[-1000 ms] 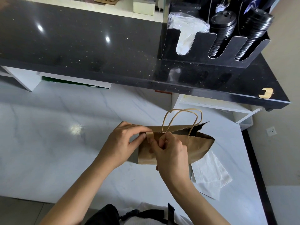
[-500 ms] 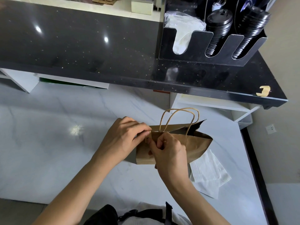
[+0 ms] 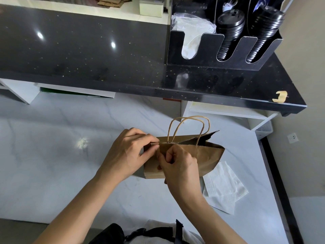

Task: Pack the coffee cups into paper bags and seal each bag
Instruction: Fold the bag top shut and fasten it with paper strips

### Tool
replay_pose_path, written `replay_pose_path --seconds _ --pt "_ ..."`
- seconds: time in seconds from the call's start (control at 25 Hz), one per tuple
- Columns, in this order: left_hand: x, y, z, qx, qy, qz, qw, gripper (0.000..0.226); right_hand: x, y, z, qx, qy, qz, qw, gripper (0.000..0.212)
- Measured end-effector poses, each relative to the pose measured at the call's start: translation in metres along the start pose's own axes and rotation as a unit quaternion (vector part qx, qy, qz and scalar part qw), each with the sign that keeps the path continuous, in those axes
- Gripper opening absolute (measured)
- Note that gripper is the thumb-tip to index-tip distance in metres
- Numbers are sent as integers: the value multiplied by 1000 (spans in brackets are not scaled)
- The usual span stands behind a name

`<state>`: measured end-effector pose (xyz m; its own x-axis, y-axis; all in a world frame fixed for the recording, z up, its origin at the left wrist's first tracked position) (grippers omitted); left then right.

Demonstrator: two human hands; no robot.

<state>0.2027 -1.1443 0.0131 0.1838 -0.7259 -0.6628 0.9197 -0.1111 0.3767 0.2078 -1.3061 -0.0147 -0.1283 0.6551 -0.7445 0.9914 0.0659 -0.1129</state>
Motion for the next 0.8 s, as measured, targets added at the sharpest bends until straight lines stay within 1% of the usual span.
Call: replay_pose_path --seconds 0.16,0.32,0.48,0.64,0.72,0.8 --pt "1 -1 3 11 -3 -1 1000 12 -2 1 0 -13 3 -1 1000 41" --pt "1 -1 1 -2 -2 -8 1000 7 -16 5 9 -36 1 11 999 39" --pt "2 0 0 -17 0 -23 1000 15 -53 10 36 -58 24 66 996 29" --pt "3 0 1 -26 -8 -26 999 17 -87 16 65 -61 61 118 989 21" --pt "2 2 2 -24 -1 -28 999 17 -98 19 75 -62 56 132 988 24" --pt "1 4 1 -22 9 -28 999 11 -105 21 81 -71 39 142 986 30"
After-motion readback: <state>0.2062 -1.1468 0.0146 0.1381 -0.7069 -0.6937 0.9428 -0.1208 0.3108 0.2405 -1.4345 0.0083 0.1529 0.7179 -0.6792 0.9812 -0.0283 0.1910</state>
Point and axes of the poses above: each hand's wrist, its own y-axis towards the middle knuckle, its own x-axis out of the palm, z = x × y, the point moved 5 cm from there along y, towards the middle knuckle, and after that the axes turned 15 degrees about -y, right-handed, at the moved point
